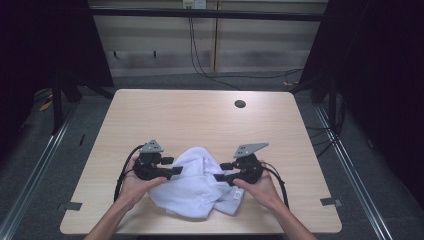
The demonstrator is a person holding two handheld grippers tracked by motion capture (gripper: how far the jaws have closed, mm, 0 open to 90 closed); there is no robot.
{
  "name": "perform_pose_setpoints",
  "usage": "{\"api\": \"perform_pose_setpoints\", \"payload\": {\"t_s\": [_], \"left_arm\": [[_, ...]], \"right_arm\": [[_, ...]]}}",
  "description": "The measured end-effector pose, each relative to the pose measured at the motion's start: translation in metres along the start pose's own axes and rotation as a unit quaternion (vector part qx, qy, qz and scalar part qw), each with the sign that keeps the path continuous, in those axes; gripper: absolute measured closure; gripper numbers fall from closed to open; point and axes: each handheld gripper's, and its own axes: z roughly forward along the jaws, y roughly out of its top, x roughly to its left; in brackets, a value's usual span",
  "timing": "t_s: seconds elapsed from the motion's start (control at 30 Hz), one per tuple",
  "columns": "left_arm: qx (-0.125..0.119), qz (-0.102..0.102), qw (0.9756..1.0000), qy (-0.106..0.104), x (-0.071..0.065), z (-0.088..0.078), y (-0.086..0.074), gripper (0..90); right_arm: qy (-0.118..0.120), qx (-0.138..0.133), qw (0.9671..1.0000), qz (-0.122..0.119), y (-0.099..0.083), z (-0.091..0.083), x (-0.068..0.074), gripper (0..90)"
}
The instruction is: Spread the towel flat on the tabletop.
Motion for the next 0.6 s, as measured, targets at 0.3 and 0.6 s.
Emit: {"api": "perform_pose_setpoints", "payload": {"t_s": [0.3, 0.6], "left_arm": [[0.051, 0.009, 0.9985, -0.015, 0.006, 0.024, 0.001, 51.8], [0.085, 0.017, 0.9953, -0.044, 0.002, 0.032, -0.006, 63.7]], "right_arm": [[-0.029, 0.043, 0.9985, 0.016, -0.004, 0.023, -0.033, 49.3], [-0.044, 0.067, 0.9966, -0.02, -0.006, 0.04, -0.024, 63.7]]}}
